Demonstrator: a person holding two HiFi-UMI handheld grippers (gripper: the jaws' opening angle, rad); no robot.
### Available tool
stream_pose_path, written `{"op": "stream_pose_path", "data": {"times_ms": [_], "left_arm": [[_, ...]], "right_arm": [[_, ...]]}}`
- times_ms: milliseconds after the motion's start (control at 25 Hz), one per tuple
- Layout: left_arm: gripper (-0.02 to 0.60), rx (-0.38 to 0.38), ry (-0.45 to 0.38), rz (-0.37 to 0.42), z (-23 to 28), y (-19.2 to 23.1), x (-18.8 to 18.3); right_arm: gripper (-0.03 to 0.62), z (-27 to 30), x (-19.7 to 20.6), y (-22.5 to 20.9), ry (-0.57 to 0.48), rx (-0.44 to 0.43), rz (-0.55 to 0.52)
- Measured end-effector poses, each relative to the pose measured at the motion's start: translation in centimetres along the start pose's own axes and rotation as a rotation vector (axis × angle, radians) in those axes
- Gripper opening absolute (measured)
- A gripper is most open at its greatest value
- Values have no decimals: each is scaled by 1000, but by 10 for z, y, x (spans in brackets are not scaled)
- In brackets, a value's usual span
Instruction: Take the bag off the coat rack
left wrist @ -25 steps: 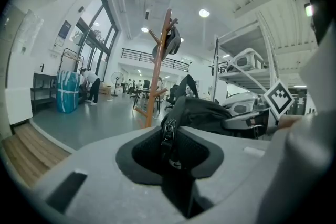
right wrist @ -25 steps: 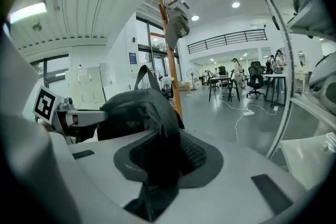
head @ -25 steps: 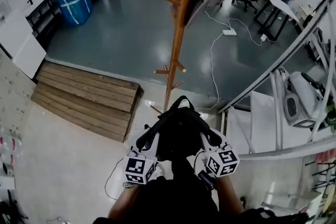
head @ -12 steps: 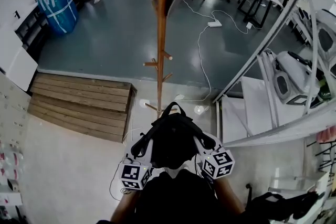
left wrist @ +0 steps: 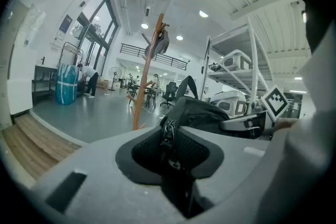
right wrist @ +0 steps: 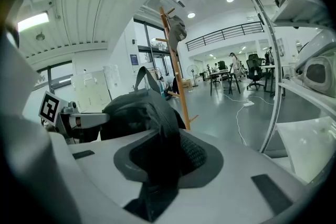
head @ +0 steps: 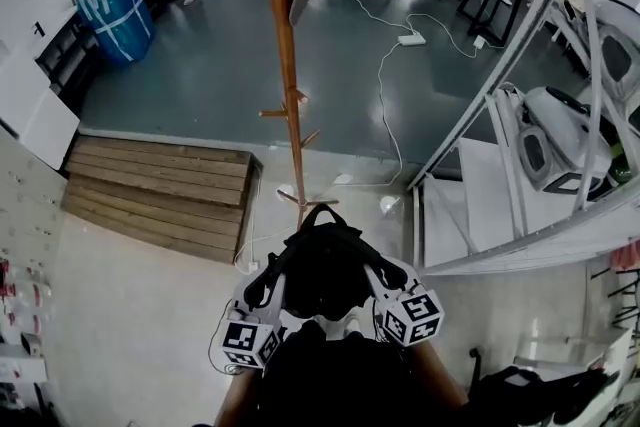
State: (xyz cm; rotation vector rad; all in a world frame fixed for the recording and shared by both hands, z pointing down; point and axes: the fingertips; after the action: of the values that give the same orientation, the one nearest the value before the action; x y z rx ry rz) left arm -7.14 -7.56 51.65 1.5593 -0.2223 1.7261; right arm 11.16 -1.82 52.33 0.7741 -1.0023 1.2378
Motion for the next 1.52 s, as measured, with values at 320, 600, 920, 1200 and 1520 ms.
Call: {"op": "stream_pose_path", "data": {"times_ms": [320,600,920,1200,1520], "left_arm": [[91,-30,-17,-23,-13,-28,17],[91,-50,-10,-27,-23,-50,33],[91,-82,2,-68,-34,-58,44],[91,-76,-20,-54,-37,-58,41],[91,-82,-16,-58,-37,-55,40]], "right_arm": [[92,-26,12,-8,3,-56,-23],[92,-46,24,-12,11,-88,-21],[92,-55,33,-8,24,-108,-25],[92,-56,34,-3,25,-118,-19],[92,-52,34,-2,29,-121,-18]]}}
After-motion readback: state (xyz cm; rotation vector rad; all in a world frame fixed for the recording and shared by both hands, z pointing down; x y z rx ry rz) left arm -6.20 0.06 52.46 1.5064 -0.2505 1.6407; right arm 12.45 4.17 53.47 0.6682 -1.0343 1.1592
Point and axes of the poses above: the fingertips, and each gripper's own axes: z forward along the fingers, y to its left, x out of its underside, and after that the axes turned 9 degrees about -z, right-handed
